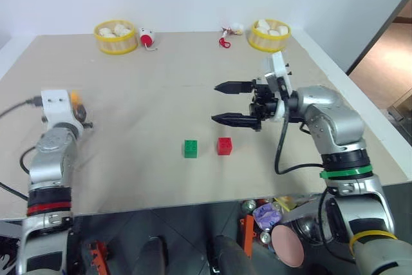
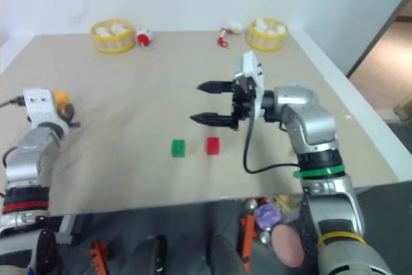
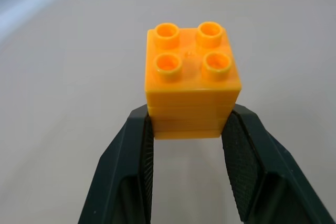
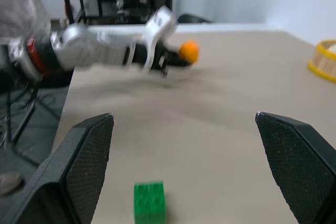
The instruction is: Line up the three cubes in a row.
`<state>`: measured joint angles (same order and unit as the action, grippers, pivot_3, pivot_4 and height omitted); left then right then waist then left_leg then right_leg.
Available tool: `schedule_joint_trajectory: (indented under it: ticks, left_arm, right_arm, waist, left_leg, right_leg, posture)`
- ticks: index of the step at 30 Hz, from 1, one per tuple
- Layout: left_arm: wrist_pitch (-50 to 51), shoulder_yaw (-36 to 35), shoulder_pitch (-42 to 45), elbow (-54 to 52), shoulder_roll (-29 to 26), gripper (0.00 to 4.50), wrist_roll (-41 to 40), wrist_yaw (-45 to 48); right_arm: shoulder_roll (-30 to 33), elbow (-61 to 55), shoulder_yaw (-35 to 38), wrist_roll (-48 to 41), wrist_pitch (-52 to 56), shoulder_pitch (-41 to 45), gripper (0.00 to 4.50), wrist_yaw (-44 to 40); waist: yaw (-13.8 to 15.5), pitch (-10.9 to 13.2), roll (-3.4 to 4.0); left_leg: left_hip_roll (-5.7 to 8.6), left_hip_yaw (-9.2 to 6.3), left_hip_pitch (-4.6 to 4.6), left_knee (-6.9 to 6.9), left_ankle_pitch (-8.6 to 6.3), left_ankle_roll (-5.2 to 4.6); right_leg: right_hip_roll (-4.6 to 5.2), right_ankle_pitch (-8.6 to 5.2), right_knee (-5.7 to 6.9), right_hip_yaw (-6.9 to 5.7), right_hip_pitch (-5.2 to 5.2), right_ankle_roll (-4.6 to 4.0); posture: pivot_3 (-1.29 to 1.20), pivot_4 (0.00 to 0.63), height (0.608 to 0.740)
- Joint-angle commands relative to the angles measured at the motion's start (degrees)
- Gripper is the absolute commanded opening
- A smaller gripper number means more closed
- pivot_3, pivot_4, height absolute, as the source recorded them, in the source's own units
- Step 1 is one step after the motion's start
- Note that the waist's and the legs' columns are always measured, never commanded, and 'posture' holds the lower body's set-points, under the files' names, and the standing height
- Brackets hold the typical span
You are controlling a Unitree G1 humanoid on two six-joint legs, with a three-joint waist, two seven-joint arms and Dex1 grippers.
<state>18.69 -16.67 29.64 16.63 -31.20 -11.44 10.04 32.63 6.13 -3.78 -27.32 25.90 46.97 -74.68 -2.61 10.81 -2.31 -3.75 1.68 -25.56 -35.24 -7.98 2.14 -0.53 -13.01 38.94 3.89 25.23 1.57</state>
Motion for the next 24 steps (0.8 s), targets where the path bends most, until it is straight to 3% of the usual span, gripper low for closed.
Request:
schedule_joint_trajectory:
  ticks: [1, 7, 10, 17, 24]
  left_arm:
    - [-7.78, 4.99, -2.96, -1.14, -3.14, 1.27, -2.35, 18.64]
    - [-27.78, 15.54, -9.91, 1.36, -10.65, 1.27, -0.74, 49.20]
    - [-32.54, 18.50, -9.08, 4.96, -11.33, 1.27, -2.25, 59.62]
    - [-30.88, 19.59, 1.18, 13.07, -5.88, 1.27, -5.06, 68.92]
    - [-31.42, 21.88, 4.69, 16.20, -3.49, 1.27, -4.32, 75.80]
  right_arm:
    - [2.92, -3.70, 1.51, -2.44, 0.11, -1.72, 4.50, -3.86]
    - [6.34, -6.18, 3.44, -5.64, 2.85, -5.23, 4.50, -5.57]
    - [7.24, -7.49, 3.90, -6.61, 3.65, -6.95, 4.50, -5.55]
    - [8.97, -9.87, 5.07, -7.80, 3.97, -10.46, 4.50, -4.94]
    - [9.22, -11.61, 5.35, -7.81, 3.84, -11.81, 4.50, -2.91]
  waist:
    - [0.01, 0.00, 0.00]
    - [-0.12, 0.00, 0.00]
    - [0.01, 0.00, 0.00]
    - [0.17, 0.00, 0.01]
    - [-0.16, 0.00, 0.01]
  left_leg:
    - [0.01, 0.00, 0.00, 0.03, -0.02, 0.03]
    - [-0.02, 0.05, 0.01, 0.34, -0.20, 0.25]
    - [-0.01, -0.02, 0.14, 0.64, -0.20, 0.24]
    - [0.07, -0.08, 0.04, 0.52, -0.20, 0.23]
    - [0.05, -0.08, 0.10, 0.39, -0.23, 0.18]
  right_leg:
    - [0.01, -0.03, -0.01, 0.00, 0.00, -0.01]
    - [0.02, -0.08, -0.06, 0.01, 0.13, -0.12]
    - [-0.04, -0.24, -0.04, 0.00, 0.13, -0.31]
    - [-0.04, -0.51, -0.02, -0.01, 0.06, 0.23]
    - [-0.10, -0.46, 0.06, 0.04, 0.05, 0.26]
  posture:
    - [0.00, 0.150, 0.740]
    - [0.00, 0.150, 0.740]
    - [0.00, 0.150, 0.740]
    - [0.00, 0.150, 0.740]
    - [0.00, 0.150, 0.740]
